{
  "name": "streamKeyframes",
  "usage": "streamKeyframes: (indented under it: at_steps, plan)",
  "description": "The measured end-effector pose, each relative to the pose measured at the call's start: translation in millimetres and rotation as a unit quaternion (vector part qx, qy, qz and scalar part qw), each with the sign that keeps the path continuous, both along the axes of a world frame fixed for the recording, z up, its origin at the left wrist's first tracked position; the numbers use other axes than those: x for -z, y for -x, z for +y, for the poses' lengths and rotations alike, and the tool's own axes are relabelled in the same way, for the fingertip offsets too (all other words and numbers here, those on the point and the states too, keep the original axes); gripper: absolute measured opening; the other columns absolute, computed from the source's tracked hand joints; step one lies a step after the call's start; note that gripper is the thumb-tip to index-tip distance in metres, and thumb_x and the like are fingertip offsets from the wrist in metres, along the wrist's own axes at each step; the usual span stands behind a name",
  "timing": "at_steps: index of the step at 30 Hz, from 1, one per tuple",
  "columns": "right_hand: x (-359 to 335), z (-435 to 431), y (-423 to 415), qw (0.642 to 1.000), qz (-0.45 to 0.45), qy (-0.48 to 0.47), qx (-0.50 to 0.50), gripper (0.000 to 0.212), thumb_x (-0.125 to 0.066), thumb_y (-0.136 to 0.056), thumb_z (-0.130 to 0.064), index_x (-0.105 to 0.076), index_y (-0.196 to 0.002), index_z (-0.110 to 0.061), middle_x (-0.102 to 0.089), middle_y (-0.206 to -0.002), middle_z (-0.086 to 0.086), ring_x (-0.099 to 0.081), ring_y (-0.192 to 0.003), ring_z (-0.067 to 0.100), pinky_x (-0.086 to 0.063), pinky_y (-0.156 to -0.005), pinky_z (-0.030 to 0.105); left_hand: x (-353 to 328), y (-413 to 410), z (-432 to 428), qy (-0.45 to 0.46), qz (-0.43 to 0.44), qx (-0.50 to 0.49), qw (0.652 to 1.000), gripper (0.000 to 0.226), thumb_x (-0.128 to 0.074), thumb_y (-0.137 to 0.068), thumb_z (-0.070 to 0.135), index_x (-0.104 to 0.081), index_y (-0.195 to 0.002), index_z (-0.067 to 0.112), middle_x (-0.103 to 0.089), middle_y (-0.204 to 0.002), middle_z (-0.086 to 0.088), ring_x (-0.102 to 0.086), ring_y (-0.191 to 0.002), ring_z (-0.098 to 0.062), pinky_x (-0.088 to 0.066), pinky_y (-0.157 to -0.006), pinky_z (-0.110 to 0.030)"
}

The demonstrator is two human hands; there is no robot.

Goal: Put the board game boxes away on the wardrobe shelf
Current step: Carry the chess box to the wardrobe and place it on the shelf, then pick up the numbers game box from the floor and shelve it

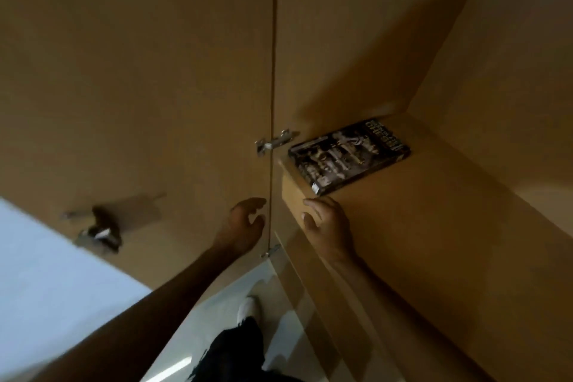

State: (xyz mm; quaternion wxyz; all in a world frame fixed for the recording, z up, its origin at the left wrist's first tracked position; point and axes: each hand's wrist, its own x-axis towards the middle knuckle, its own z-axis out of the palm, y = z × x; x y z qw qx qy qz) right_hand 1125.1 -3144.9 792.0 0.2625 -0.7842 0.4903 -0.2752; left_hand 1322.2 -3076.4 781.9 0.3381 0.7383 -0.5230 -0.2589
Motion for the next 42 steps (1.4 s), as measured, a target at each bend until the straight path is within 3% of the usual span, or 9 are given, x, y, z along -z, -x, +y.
streamKeyframes:
  at_steps: [5,9,14,17,22,26,30,37,42]
  plan:
    - [13.8,57.6,-36.4,0.991,-0.006,-0.073,-0.110,0.030,-0.062,-0.092,-0.024,-0.064,-0.121,-0.020,-0.063,-0.120,-0.004,-0.059,-0.108,0.010,-0.052,-0.091,0.030,15.5,-9.9,115.8,0.003,0.078,-0.159,0.984,0.031,-0.057,-0.090,0.008,-0.065,-0.119,0.016,-0.068,-0.114,0.004,-0.064,-0.099,-0.012,-0.045,-0.074,-0.014]
    - [29.2,119.2,-83.3,0.971,0.000,-0.114,-0.211,0.029,-0.063,-0.090,-0.024,-0.067,-0.118,-0.020,-0.065,-0.116,-0.002,-0.060,-0.099,0.008,-0.052,-0.086,0.027,25.7,-21.7,221.8,-0.001,0.118,-0.277,0.953,0.032,-0.056,-0.089,0.007,-0.066,-0.117,0.019,-0.070,-0.108,0.008,-0.063,-0.092,0.001,-0.053,-0.083,-0.027]
    - [39.3,230.1,-150.6,0.922,0.036,-0.156,-0.353,0.030,-0.064,-0.088,-0.021,-0.068,-0.117,-0.018,-0.066,-0.111,-0.005,-0.060,-0.095,0.004,-0.042,-0.079,0.007,34.6,-31.0,364.1,0.016,0.153,-0.440,0.885,0.030,-0.057,-0.090,0.007,-0.066,-0.116,0.019,-0.071,-0.106,0.008,-0.063,-0.091,0.002,-0.047,-0.076,-0.013]
    - [42.5,299.3,-180.2,0.890,0.051,-0.169,-0.421,0.029,-0.066,-0.086,-0.020,-0.069,-0.115,-0.019,-0.066,-0.105,-0.008,-0.061,-0.092,0.005,-0.046,-0.082,0.016,34.9,-34.3,437.7,0.027,0.162,-0.499,0.851,0.029,-0.057,-0.091,0.008,-0.066,-0.116,0.019,-0.071,-0.105,0.009,-0.063,-0.090,0.003,-0.044,-0.071,-0.006]
    - [47.0,442.4,-230.7,0.827,0.087,-0.177,-0.526,0.029,-0.067,-0.085,-0.023,-0.069,-0.114,-0.023,-0.067,-0.102,-0.011,-0.062,-0.091,0.002,-0.051,-0.083,0.022,42.8,-40.5,587.9,0.048,0.168,-0.608,0.775,0.029,-0.058,-0.092,0.010,-0.065,-0.118,0.020,-0.071,-0.103,0.009,-0.064,-0.095,0.001,-0.044,-0.077,-0.012]
    - [47.0,574.8,-265.5,0.759,0.113,-0.179,-0.615,0.029,-0.067,-0.087,-0.022,-0.069,-0.115,-0.022,-0.067,-0.102,-0.010,-0.062,-0.091,0.001,-0.048,-0.081,0.012,44.5,-33.8,713.3,0.059,0.158,-0.687,0.707,0.027,-0.057,-0.094,0.014,-0.063,-0.118,0.024,-0.069,-0.104,0.011,-0.063,-0.097,0.000,-0.043,-0.079,-0.007]
    - [40.6,698.4,-285.2,0.678,0.129,-0.172,-0.703,0.027,-0.067,-0.087,-0.021,-0.069,-0.115,-0.021,-0.066,-0.100,-0.010,-0.061,-0.089,-0.001,-0.049,-0.079,0.013,41.9,-9.5,818.9,0.086,0.165,-0.770,0.610,0.024,-0.059,-0.093,0.013,-0.065,-0.114,0.023,-0.071,-0.100,0.009,-0.065,-0.094,-0.003,-0.052,-0.087,-0.023]
    - [49.1,897.3,-303.1,0.523,0.168,-0.146,-0.823,0.027,-0.069,-0.086,-0.021,-0.070,-0.114,-0.023,-0.069,-0.096,-0.013,-0.063,-0.085,-0.003,-0.052,-0.079,0.019,44.7,46.6,962.1,0.125,0.164,-0.878,0.431,0.026,-0.059,-0.092,0.011,-0.065,-0.116,0.021,-0.070,-0.098,0.010,-0.065,-0.092,-0.003,-0.050,-0.081,-0.017]
    - [55.5,1038.2,-291.8,0.406,0.196,-0.137,-0.882,0.028,-0.067,-0.088,-0.023,-0.068,-0.116,-0.023,-0.067,-0.095,-0.011,-0.063,-0.087,0.001,-0.053,-0.078,0.021,47.9,87.7,1056.8,0.134,0.161,-0.919,0.333,0.027,-0.057,-0.093,0.014,-0.064,-0.116,0.027,-0.069,-0.100,0.012,-0.064,-0.094,-0.001,-0.050,-0.080,-0.014]
